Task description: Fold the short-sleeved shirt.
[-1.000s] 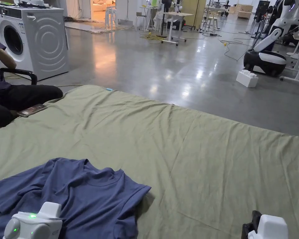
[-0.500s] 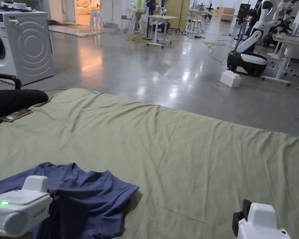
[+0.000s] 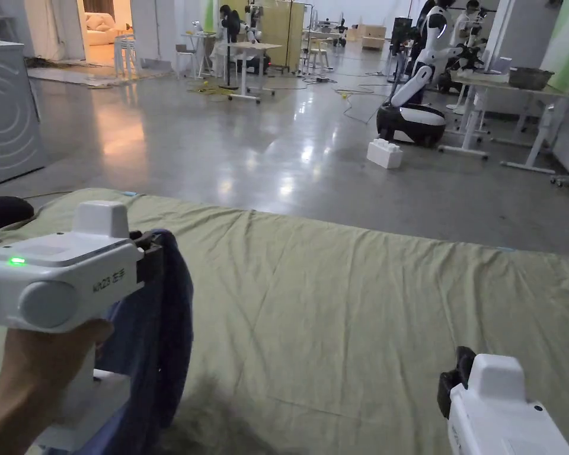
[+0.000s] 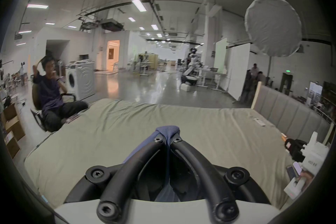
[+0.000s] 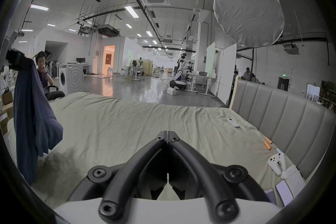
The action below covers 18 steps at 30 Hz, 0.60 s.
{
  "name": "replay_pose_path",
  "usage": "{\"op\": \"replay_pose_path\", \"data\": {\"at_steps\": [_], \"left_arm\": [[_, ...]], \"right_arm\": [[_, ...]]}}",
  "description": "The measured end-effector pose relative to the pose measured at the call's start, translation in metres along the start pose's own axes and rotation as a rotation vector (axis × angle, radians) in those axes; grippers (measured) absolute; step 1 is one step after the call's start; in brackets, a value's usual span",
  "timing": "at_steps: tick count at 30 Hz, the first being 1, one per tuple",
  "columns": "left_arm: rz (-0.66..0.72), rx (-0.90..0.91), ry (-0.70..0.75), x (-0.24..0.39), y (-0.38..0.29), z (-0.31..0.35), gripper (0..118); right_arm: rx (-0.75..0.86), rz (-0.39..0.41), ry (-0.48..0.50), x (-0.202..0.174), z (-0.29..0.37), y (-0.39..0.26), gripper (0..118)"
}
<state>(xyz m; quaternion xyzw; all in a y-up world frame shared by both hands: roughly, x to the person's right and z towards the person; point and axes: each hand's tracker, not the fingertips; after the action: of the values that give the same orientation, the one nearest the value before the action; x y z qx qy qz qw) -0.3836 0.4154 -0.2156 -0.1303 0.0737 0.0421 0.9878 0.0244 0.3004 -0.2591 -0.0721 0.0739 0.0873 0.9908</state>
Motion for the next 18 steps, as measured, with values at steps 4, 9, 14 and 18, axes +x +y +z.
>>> {"op": "replay_pose_path", "data": {"at_steps": [4,9,14,18], "left_arm": [[-0.045,0.007,-0.121,0.057,0.007,-0.012,3],[-0.058,-0.031,-0.258,0.121,-0.009,-0.034,3],[-0.102,-0.099,-0.415,0.192,-0.05,-0.039,3],[-0.132,-0.193,-0.475,0.229,-0.096,-0.038,3]], "right_arm": [[0.009,-0.007,-0.034,0.02,0.008,0.002,0],[0.008,-0.018,-0.083,0.045,0.019,-0.002,0],[-0.009,-0.031,-0.128,0.066,0.027,-0.011,0],[-0.028,-0.036,-0.15,0.077,0.03,-0.023,0]]}}
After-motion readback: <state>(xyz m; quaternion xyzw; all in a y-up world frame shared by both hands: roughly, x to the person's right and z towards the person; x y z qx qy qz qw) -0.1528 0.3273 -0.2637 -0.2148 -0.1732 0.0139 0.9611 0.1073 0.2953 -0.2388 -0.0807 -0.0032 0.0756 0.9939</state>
